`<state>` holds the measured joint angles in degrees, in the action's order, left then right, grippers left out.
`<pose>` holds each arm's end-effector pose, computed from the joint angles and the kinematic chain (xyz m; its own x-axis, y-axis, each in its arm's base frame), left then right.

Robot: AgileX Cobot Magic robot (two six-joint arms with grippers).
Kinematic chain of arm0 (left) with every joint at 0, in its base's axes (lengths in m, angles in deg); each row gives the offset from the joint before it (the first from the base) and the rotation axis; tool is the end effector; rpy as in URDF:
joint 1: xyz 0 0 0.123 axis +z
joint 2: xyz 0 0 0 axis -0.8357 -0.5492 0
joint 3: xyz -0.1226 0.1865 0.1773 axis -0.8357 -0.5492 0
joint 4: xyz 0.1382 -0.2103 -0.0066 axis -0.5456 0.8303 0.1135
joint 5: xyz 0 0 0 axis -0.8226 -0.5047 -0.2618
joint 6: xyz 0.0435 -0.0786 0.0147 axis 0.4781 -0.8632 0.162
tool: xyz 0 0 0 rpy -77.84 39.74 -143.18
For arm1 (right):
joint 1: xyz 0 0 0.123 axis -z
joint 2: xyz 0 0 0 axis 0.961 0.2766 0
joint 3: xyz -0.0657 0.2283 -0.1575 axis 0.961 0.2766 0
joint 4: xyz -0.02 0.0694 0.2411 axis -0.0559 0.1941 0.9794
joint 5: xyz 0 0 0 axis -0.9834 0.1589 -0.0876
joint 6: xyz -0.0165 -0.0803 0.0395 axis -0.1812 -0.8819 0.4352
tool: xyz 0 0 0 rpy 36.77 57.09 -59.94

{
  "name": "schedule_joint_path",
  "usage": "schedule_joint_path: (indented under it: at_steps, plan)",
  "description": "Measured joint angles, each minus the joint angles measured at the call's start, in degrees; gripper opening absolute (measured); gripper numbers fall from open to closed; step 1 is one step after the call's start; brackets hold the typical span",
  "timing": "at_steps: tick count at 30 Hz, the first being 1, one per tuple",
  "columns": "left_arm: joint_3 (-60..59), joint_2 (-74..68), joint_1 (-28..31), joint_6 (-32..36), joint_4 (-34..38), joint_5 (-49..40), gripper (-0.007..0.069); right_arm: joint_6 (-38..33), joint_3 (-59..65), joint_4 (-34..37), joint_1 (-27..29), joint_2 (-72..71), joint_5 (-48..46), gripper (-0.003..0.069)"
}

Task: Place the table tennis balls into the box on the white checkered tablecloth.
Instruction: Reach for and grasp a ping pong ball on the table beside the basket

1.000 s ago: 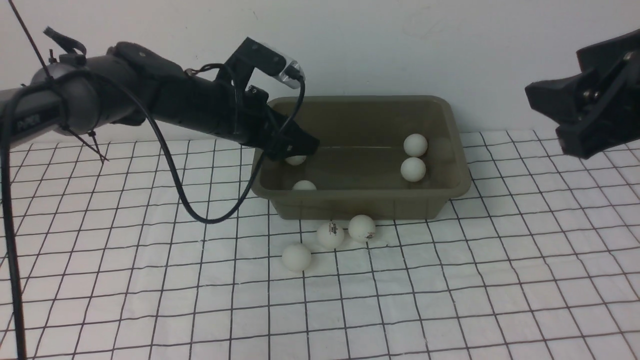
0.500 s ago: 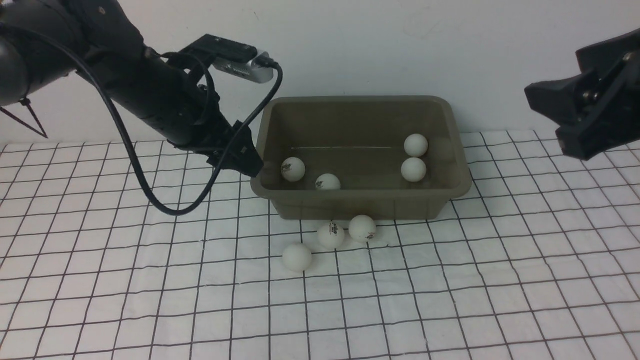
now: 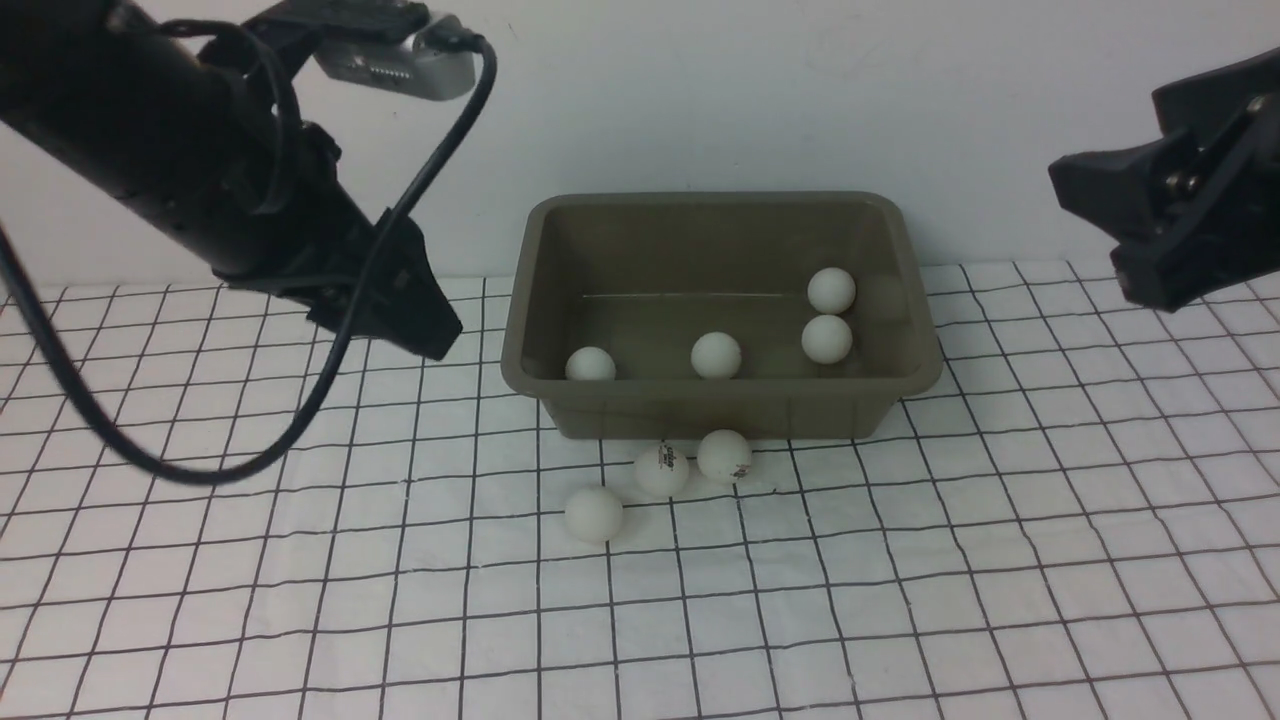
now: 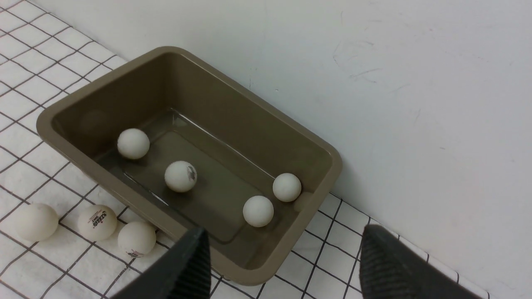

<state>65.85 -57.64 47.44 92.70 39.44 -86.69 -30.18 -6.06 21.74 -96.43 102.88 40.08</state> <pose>0.3036 -0.0850 0.3586 -0.7603 0.4296 -0.4873 0.5782 0.7894 -0.2062 0.2105 0.0833 0.3877 -0.3275 -0.4670 -0.8214 -0.4740 0.8332 -0.2848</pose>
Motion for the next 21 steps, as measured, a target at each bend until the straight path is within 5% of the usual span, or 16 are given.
schedule_joint_path:
  at_steps: [10, 21]
  plan:
    - [-22.51, 8.01, -0.05, 0.94, 7.87, 2.02, 0.0510, 0.00, 0.00, 0.00, 0.00, 0.00, 0.00, 0.0442]
    - [-31.06, 2.77, -2.52, 21.29, 23.67, 24.91, 0.0534, 0.00, 0.00, 1.50, 0.00, 0.00, 0.66, 0.0442]
